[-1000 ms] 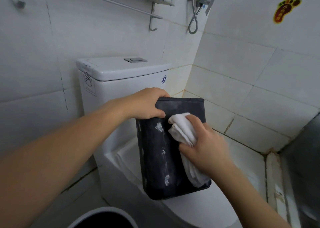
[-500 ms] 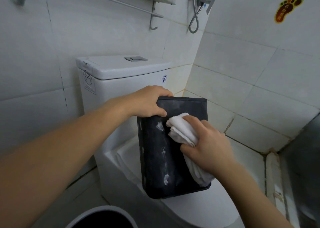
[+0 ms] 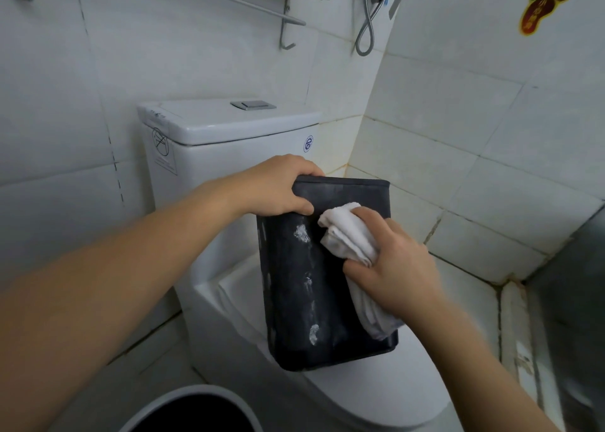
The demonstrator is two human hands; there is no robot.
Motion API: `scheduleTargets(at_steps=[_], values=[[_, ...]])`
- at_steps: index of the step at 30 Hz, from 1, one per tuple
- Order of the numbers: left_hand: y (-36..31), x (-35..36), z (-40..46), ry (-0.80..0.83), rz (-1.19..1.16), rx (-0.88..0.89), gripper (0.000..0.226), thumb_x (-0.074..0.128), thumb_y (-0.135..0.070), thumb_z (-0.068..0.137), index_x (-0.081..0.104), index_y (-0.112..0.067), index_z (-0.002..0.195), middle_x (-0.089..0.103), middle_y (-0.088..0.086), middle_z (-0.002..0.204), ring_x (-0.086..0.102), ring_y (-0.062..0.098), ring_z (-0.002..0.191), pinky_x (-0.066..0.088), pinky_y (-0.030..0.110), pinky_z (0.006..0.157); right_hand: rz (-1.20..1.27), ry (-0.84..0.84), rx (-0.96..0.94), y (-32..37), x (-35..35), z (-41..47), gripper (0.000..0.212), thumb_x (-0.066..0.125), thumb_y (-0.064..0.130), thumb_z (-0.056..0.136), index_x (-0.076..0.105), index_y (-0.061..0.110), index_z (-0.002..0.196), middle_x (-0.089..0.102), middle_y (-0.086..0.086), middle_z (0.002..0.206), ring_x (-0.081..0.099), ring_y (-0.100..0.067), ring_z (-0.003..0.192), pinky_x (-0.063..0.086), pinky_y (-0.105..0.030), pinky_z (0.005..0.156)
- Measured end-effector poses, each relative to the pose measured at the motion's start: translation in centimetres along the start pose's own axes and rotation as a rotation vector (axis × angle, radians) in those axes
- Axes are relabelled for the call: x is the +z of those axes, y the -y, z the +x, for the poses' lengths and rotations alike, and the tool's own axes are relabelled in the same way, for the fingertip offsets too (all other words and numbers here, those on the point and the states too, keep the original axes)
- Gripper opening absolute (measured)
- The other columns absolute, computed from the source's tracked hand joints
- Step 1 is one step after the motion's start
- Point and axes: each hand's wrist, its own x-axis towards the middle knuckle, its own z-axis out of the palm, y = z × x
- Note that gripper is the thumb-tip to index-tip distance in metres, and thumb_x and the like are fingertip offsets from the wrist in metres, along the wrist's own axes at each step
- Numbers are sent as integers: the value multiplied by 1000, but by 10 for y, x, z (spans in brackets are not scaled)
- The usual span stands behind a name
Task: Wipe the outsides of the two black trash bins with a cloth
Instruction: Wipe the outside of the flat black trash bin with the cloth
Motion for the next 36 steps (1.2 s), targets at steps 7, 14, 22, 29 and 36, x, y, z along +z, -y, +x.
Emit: scheduleTargets(at_steps=[7,14,22,29,36], values=[[11,-11,-6,83,-243,-91,73,85,-4,70,58,-25,134,65,-9,118,63,10,107,50,22,93,74,-46,82,-4,6,-1,60,59,41,77,36,47,132,53,8,100,56,-25,82,42,-33,67],[15,-13,-11,139,-53,-86,101,89,-1,59,46,-31,144,53,-11,136,55,11,119,47,29,101,152,-59,59,-1,12,-3,59,61,42,80,36,47,133,53,10,99,53,-14,76,36,-28,62],[16,-14,-12,118,-41,-96,95,91,-2,57,51,-28,139,59,-10,127,59,13,112,50,31,96,68,-3,113,6,18,-7,82,63,57,77,17,43,144,45,5,114,55,-22,84,42,-31,66],[16,-11,-12,103,-29,-95,97,90,-2,57,50,-26,142,56,-9,133,56,13,117,49,31,99,160,-14,115,4,18,-6,77,65,44,77,22,45,140,50,5,109,54,-21,85,43,-31,68],[12,-11,-9,127,15,-95,102,91,-7,57,46,-29,145,52,-7,139,54,15,121,47,36,103,238,-45,55,9,12,0,73,66,39,73,31,47,136,52,9,100,54,-17,83,44,-32,71]])
